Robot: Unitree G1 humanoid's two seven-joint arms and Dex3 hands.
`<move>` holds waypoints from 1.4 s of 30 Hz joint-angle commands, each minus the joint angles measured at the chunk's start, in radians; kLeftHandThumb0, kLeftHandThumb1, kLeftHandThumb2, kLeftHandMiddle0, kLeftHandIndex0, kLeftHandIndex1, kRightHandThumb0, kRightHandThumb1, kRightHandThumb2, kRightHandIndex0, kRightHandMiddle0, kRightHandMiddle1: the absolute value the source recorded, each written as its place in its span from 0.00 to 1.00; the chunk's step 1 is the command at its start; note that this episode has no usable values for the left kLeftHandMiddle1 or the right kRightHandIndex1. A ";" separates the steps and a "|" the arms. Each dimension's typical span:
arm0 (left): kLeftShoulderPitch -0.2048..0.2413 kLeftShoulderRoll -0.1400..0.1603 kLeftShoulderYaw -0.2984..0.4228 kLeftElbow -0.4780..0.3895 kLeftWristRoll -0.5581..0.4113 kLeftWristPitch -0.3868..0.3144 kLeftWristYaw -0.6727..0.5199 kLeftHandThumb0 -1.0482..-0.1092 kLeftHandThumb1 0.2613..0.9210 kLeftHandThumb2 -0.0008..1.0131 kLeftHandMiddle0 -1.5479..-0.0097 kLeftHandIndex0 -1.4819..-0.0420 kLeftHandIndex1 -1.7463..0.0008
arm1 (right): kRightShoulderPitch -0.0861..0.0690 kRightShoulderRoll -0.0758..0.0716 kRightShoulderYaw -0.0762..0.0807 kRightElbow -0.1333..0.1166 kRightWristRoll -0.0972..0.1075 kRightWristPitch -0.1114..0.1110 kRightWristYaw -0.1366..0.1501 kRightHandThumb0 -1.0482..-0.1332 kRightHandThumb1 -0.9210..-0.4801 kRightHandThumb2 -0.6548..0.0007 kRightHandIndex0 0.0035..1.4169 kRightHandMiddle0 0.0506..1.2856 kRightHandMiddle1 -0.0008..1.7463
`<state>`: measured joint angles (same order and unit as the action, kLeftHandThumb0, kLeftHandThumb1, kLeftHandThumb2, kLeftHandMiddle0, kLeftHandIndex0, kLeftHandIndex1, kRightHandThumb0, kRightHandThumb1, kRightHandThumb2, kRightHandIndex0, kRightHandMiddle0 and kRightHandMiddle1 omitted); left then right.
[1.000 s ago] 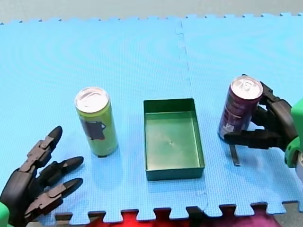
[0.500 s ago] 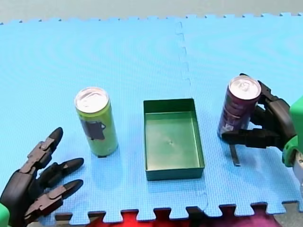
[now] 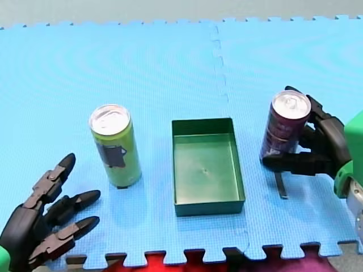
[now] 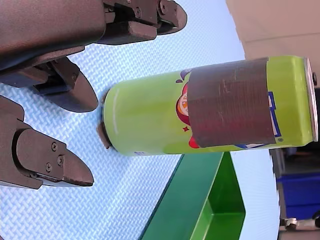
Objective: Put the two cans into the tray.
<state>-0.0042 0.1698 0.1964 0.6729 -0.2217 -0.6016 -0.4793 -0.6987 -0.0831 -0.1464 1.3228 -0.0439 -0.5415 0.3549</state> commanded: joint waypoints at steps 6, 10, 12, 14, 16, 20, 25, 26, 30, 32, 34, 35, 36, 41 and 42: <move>-0.004 0.006 0.004 0.002 -0.009 0.002 -0.005 0.00 1.00 0.01 0.72 0.92 1.00 | 0.002 0.010 -0.002 -0.002 -0.015 -0.040 -0.112 0.59 0.55 0.99 0.47 0.49 0.58; -0.005 0.007 0.006 0.003 -0.010 0.001 -0.008 0.00 1.00 0.01 0.72 0.92 1.00 | 0.010 0.056 0.007 -0.009 -0.046 -0.070 -0.323 0.56 0.45 0.99 0.55 0.36 0.98; -0.004 0.008 0.006 0.000 -0.011 0.002 -0.009 0.00 1.00 0.01 0.72 0.92 1.00 | 0.011 0.071 -0.016 -0.009 -0.018 -0.076 -0.311 0.57 0.41 0.98 0.59 0.38 1.00; -0.003 0.008 0.007 -0.003 -0.012 0.004 -0.010 0.00 1.00 0.01 0.72 0.92 1.00 | 0.013 0.070 -0.023 -0.007 -0.012 -0.084 -0.310 0.62 0.34 0.97 0.60 0.39 1.00; -0.003 0.008 0.006 -0.004 -0.012 0.006 -0.010 0.00 1.00 0.01 0.72 0.92 1.00 | 0.014 0.066 -0.018 -0.006 -0.019 -0.096 -0.326 0.67 0.30 0.97 0.61 0.39 1.00; -0.003 0.008 0.006 -0.004 -0.013 0.008 -0.010 0.00 1.00 0.01 0.72 0.92 1.00 | 0.016 0.064 -0.012 -0.005 -0.032 -0.114 -0.360 0.70 0.28 0.97 0.61 0.40 1.00; -0.003 0.009 0.008 -0.001 -0.019 0.008 -0.015 0.00 1.00 0.01 0.72 0.92 1.00 | 0.019 0.067 -0.015 -0.004 -0.035 -0.135 -0.385 0.71 0.26 0.97 0.61 0.40 1.00; -0.003 0.009 0.008 -0.001 -0.020 0.008 -0.016 0.00 1.00 0.01 0.72 0.91 1.00 | 0.019 0.067 -0.014 -0.004 -0.037 -0.139 -0.388 0.71 0.26 0.97 0.61 0.40 1.00; -0.001 0.009 0.008 -0.006 -0.021 0.009 -0.017 0.00 1.00 0.01 0.72 0.91 1.00 | 0.020 0.068 -0.013 -0.002 -0.041 -0.149 -0.398 0.72 0.25 0.97 0.62 0.40 1.00; 0.000 0.011 0.008 -0.007 -0.021 0.011 -0.018 0.00 1.00 0.01 0.72 0.91 1.00 | 0.020 0.069 -0.014 -0.002 -0.040 -0.149 -0.399 0.72 0.25 0.97 0.62 0.41 1.00; 0.000 0.012 0.007 -0.008 -0.021 0.012 -0.019 0.00 1.00 0.01 0.72 0.91 1.00 | 0.021 0.069 -0.016 -0.001 -0.037 -0.149 -0.396 0.73 0.25 0.98 0.62 0.41 1.00; 0.000 0.012 0.007 -0.009 -0.020 0.013 -0.018 0.00 1.00 0.01 0.72 0.91 1.00 | 0.020 0.069 -0.018 -0.001 -0.035 -0.148 -0.392 0.73 0.24 0.98 0.62 0.41 1.00; 0.000 0.011 0.007 -0.010 -0.020 0.013 -0.018 0.00 1.00 0.01 0.72 0.91 1.00 | 0.020 0.069 -0.021 -0.001 -0.032 -0.147 -0.388 0.73 0.24 0.98 0.62 0.41 1.00; 0.000 0.011 0.004 -0.014 -0.018 0.022 -0.016 0.00 1.00 0.00 0.72 0.92 1.00 | 0.008 0.068 -0.031 -0.003 -0.019 -0.120 -0.367 0.73 0.23 0.98 0.63 0.41 1.00; 0.001 0.011 0.003 -0.016 -0.017 0.024 -0.016 0.00 0.99 0.00 0.72 0.92 1.00 | 0.002 0.068 -0.030 -0.005 -0.019 -0.113 -0.366 0.73 0.23 0.98 0.63 0.41 1.00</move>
<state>-0.0042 0.1750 0.2001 0.6620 -0.2398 -0.5834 -0.4964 -0.6777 -0.0121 -0.1740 1.3248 -0.0699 -0.6575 -0.0126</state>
